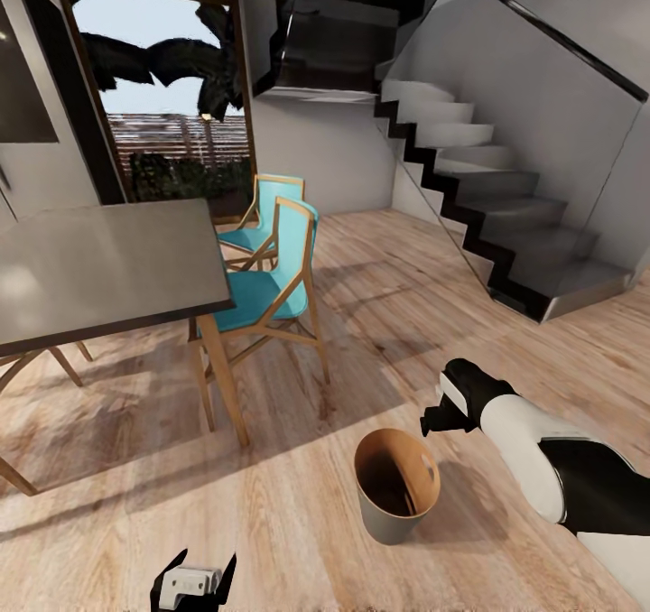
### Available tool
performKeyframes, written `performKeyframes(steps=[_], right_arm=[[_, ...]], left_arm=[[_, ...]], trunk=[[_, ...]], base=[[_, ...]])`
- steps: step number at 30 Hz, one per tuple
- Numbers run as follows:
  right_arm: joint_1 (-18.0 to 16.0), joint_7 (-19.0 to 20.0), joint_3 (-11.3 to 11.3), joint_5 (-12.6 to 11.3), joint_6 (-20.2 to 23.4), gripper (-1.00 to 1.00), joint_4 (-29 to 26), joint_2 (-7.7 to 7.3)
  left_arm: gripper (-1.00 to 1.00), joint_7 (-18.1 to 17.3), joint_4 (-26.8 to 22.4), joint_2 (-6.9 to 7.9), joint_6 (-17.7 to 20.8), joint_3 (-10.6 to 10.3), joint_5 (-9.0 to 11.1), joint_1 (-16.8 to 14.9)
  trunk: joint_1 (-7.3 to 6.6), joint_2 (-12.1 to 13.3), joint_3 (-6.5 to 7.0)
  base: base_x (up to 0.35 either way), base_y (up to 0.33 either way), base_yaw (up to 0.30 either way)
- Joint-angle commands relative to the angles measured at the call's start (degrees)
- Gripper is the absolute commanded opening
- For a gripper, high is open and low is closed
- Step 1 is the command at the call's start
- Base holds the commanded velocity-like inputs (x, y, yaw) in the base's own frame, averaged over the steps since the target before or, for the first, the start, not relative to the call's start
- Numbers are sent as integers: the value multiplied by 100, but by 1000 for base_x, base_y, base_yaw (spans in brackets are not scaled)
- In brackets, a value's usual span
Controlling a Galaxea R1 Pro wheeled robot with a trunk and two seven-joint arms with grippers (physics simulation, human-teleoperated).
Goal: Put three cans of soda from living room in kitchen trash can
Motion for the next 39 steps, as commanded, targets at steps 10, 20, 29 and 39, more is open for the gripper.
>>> performKeyframes(steps=[10, 20, 29, 39], right_arm=[[0, 0, 172, 1, -2, 100, 6, 0], [0, 0, 216, 1, -3, 100, 8, 0], [0, 0, 222, 1, -7, 100, 9, 0], [0, 0, 222, 1, -16, 100, 9, -2]], left_arm=[[100, 0, 6, 0, 0, 0, -1, 0], [100, 0, 3, 0, -3, 4, 8, 0], [100, -6, -7, 0, 9, 8, 15, 0], [100, -5, -16, 0, 4, 5, 28, 1]], trunk=[[25, -14, -222], [33, -18, -289], [33, -18, -289], [33, -18, -289]], base=[[0, 0, 0], [0, 0, 0], [105, 0, 0], [213, 0, 0]])
